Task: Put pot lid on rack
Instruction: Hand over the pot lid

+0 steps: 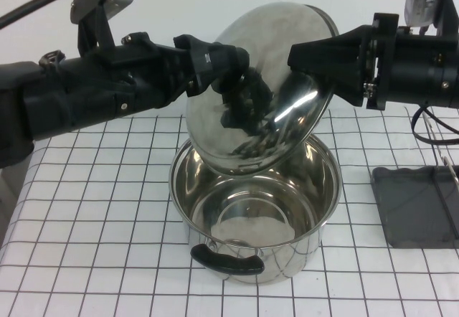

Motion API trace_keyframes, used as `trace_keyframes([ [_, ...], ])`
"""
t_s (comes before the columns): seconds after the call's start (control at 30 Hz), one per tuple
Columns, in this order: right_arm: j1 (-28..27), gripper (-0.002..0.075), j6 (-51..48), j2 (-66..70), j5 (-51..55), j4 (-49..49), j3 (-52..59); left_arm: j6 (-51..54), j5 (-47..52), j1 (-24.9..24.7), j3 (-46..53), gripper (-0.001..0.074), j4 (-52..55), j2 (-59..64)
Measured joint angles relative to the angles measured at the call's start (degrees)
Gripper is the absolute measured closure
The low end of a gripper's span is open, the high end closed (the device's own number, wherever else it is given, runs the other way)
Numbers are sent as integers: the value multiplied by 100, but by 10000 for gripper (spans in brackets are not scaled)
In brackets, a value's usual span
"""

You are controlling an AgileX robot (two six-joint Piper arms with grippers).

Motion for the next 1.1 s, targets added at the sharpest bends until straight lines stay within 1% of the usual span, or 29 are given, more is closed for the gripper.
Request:
trace_keyframes([
  [0.7,0,547,-178,0,60,36,0,-11,12,0,0,400,-19,0],
  [0.97,0,550,-236,0,99,36,0,275,102,0,0,400,-43,0],
  [1.03,0,551,-276,0,110,45,-5,299,106,0,0,378,-43,0],
  [1.1,0,583,-313,0,145,45,-5,299,106,0,0,297,-43,0],
])
